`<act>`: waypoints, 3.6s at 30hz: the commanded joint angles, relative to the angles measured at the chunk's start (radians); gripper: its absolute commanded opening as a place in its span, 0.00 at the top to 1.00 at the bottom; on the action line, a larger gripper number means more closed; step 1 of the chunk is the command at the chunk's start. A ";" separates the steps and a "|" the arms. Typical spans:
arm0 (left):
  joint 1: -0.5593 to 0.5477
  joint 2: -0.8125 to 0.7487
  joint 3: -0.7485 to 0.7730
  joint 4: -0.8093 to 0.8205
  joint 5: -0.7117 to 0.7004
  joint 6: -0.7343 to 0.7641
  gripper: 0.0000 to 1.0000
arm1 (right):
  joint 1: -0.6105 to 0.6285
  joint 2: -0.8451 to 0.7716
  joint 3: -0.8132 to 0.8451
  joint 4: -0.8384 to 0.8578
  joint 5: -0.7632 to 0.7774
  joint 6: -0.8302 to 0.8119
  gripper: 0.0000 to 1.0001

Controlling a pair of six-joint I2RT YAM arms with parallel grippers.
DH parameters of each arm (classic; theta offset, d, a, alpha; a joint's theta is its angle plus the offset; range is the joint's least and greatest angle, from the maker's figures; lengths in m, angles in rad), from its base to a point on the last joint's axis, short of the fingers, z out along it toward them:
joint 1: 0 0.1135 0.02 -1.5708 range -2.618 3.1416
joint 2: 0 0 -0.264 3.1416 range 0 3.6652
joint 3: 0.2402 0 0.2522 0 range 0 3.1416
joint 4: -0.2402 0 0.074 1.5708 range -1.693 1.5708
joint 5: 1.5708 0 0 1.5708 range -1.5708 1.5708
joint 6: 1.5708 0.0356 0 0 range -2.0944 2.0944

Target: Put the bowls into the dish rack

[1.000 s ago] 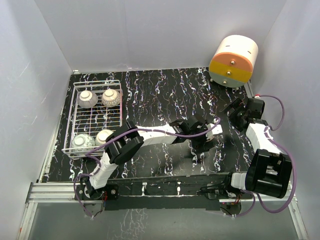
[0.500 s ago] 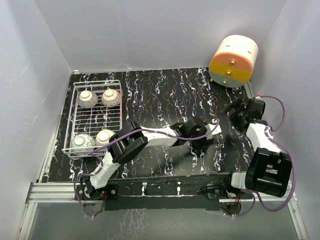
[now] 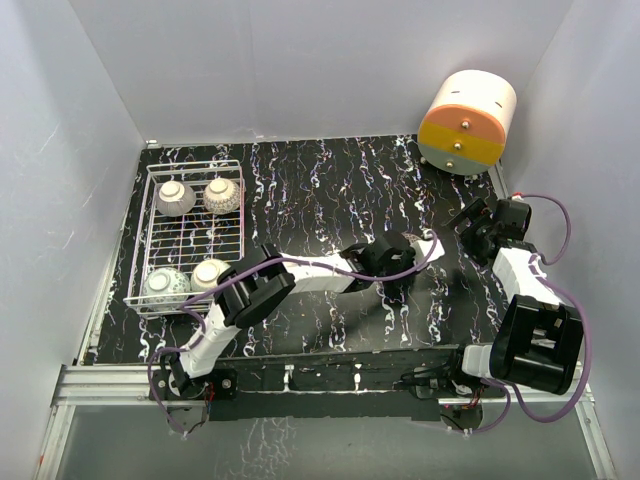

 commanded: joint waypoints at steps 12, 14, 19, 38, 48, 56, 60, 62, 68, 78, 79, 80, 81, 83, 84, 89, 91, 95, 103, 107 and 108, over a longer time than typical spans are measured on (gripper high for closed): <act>0.093 -0.161 -0.243 -0.053 -0.075 -0.179 1.00 | -0.016 -0.033 -0.017 0.048 0.006 0.008 0.02; 0.122 -0.231 -0.293 -0.036 -0.054 -0.210 1.00 | -0.017 -0.032 -0.019 0.048 0.005 0.009 0.02; 0.186 -0.418 -0.360 -0.051 -0.028 -0.250 1.00 | -0.019 -0.030 -0.019 0.050 -0.002 0.010 0.02; 0.747 -1.055 -0.667 0.091 0.146 -0.729 1.00 | -0.019 -0.025 -0.045 0.070 -0.078 0.002 0.02; 1.137 -1.038 -0.805 0.420 0.450 -1.130 1.00 | -0.019 -0.026 -0.053 0.078 -0.100 0.000 0.03; 1.298 -0.905 -0.974 0.790 0.554 -1.485 1.00 | -0.019 -0.028 -0.056 0.074 -0.105 -0.002 0.03; 1.334 -0.815 -1.007 0.957 0.587 -1.592 1.00 | -0.019 -0.032 -0.058 0.073 -0.096 -0.002 0.03; 1.334 -0.784 -1.004 0.986 0.593 -1.605 1.00 | -0.019 -0.033 -0.057 0.072 -0.091 -0.003 0.03; 1.335 -0.694 -0.994 1.029 0.614 -1.649 1.00 | -0.019 -0.035 -0.058 0.067 -0.072 -0.005 0.03; 1.356 -0.600 -0.986 0.917 0.659 -1.647 1.00 | -0.019 -0.025 -0.058 0.072 -0.060 -0.007 0.03; 1.358 -0.600 -0.982 0.902 0.662 -1.643 1.00 | -0.019 -0.023 -0.058 0.075 -0.061 -0.007 0.03; 1.359 -0.600 -0.976 0.875 0.666 -1.632 1.00 | -0.019 -0.022 -0.058 0.076 -0.062 -0.006 0.03; 1.362 -0.606 -0.970 0.834 0.668 -1.617 1.00 | -0.019 -0.020 -0.059 0.077 -0.062 -0.005 0.03; 1.373 -0.623 -0.961 0.736 0.664 -1.579 1.00 | -0.019 -0.018 -0.061 0.079 -0.061 -0.005 0.03; 1.375 -0.628 -0.958 0.693 0.663 -1.562 1.00 | -0.019 -0.017 -0.063 0.081 -0.061 -0.006 0.03; 1.385 -0.597 -0.980 0.724 0.657 -1.582 1.00 | -0.019 -0.009 -0.068 0.091 -0.066 -0.002 0.03; 1.390 -0.576 -0.994 0.758 0.657 -1.612 1.00 | -0.019 -0.010 -0.066 0.091 -0.068 -0.002 0.03; 1.413 -0.564 -1.004 0.677 0.645 -1.583 1.00 | -0.019 -0.014 -0.064 0.089 -0.068 -0.002 0.03; 1.427 -0.593 -0.971 0.325 0.589 -1.410 0.89 | -0.019 -0.012 -0.066 0.091 -0.069 -0.004 0.03; 1.436 -0.608 -0.960 0.234 0.564 -1.373 0.81 | -0.019 -0.010 -0.063 0.089 -0.071 -0.004 0.03; 1.440 -0.607 -0.959 0.221 0.562 -1.368 0.81 | -0.019 -0.010 -0.062 0.088 -0.070 -0.003 0.03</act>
